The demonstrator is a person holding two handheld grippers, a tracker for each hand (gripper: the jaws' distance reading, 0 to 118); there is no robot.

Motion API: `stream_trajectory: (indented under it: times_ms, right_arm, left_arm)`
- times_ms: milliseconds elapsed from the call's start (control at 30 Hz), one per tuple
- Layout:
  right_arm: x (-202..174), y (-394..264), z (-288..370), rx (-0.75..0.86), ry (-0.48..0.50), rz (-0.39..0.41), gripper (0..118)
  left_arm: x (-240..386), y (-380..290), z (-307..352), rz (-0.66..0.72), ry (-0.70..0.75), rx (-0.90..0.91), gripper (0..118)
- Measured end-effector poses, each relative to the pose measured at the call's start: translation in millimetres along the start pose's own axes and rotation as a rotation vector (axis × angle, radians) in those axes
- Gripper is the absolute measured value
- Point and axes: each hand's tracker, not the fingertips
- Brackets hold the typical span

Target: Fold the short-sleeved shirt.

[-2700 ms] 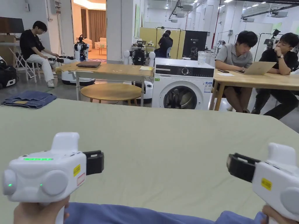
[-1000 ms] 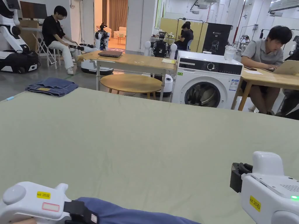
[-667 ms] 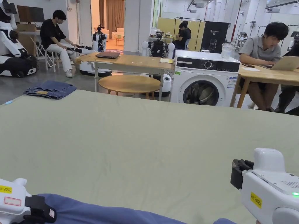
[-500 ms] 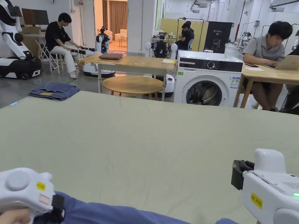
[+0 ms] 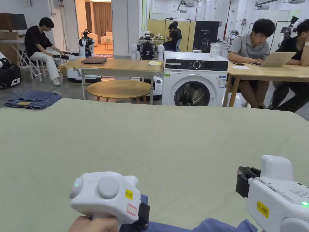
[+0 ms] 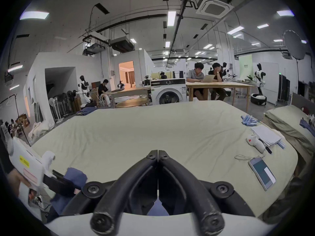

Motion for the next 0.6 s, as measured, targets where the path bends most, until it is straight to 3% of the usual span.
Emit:
stream_trajectory:
  times_ms: [133, 167, 200, 267, 300, 433, 467, 500, 533, 567, 600]
  right_arm:
    - [12.1, -3.8, 6.2, 0.000, -0.015, -0.018, 0]
    - [14.6, -4.3, 7.3, 0.000, -0.018, -0.021, 0]
    - [17.8, -4.7, 8.6, 0.000, -0.020, -0.025, 0]
    - [22.1, -5.8, 10.8, 0.000, -0.024, -0.030, 0]
    - [24.3, -5.8, 11.3, 0.001, -0.029, -0.031, 0]
    - [27.7, -4.5, 11.3, -0.001, -0.027, -0.055, 0]
    - [27.2, -4.5, 11.5, 0.003, -0.027, -0.053, 0]
    - [26.5, -4.7, 11.8, 0.007, -0.027, -0.049, 0]
    - [26.0, -4.7, 12.1, 0.010, -0.027, -0.049, 0]
    - [26.0, -4.6, 12.2, 0.011, -0.022, -0.053, 0]
    - [25.8, -4.6, 12.1, 0.011, -0.017, -0.060, 0]
  left_arm:
    - [26.1, 8.8, -22.9, 0.000, 0.018, -0.028, 7]
    - [27.7, 8.5, -27.1, 0.013, 0.014, -0.035, 12]
    - [25.7, 7.4, -29.0, 0.022, -0.009, -0.037, 26]
    - [20.4, 2.4, -27.3, 0.041, -0.150, 0.025, 75]
    - [15.9, -0.8, -21.5, 0.060, -0.206, 0.077, 82]
    - [4.7, -8.7, 13.6, -0.003, -0.217, 0.258, 82]
    - [2.9, -11.2, 22.4, -0.045, -0.167, 0.287, 78]
    - [3.1, -14.5, 27.7, -0.085, -0.110, 0.299, 66]
    - [5.2, -16.4, 31.5, -0.123, -0.031, 0.297, 44]
    - [24.0, -10.8, 29.5, 0.049, -0.406, 0.608, 10]
    - [27.0, -16.0, 24.3, -0.009, -0.304, 0.564, 0]
